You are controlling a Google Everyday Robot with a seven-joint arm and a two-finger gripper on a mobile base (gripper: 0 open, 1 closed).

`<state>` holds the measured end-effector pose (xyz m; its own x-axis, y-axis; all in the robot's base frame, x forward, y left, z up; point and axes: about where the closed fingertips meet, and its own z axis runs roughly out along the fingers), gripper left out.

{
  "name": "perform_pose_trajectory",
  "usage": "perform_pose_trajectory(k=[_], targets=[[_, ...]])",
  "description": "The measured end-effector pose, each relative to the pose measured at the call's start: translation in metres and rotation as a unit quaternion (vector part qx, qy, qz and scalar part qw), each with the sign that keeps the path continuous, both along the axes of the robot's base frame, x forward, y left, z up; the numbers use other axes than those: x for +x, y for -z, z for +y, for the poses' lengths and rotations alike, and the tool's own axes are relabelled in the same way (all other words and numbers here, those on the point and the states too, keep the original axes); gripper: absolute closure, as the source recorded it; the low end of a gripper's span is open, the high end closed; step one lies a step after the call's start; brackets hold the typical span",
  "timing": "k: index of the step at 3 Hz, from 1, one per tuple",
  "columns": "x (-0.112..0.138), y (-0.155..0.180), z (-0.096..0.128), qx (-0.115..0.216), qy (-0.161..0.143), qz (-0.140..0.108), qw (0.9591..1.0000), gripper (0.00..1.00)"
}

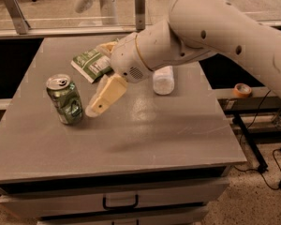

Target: Pick green can

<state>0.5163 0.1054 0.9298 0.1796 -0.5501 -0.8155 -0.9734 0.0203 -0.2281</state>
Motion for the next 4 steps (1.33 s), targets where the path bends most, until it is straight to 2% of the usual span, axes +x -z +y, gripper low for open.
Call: perform_pose_trajectory(k=[1,2,3,4], targets=[[0.016,0.022,0.029,0.039,-0.015,0.015,0.999,0.0],[0.019,0.038,0.062,0.064,-0.041,0.033,0.9965,0.0],[0.015,0.048,0.094,0.075,-0.078,0.05,0.9929,0.16],[0.012,0.053,0.114,0.079,-0.109,0.061,0.9891,0.39]])
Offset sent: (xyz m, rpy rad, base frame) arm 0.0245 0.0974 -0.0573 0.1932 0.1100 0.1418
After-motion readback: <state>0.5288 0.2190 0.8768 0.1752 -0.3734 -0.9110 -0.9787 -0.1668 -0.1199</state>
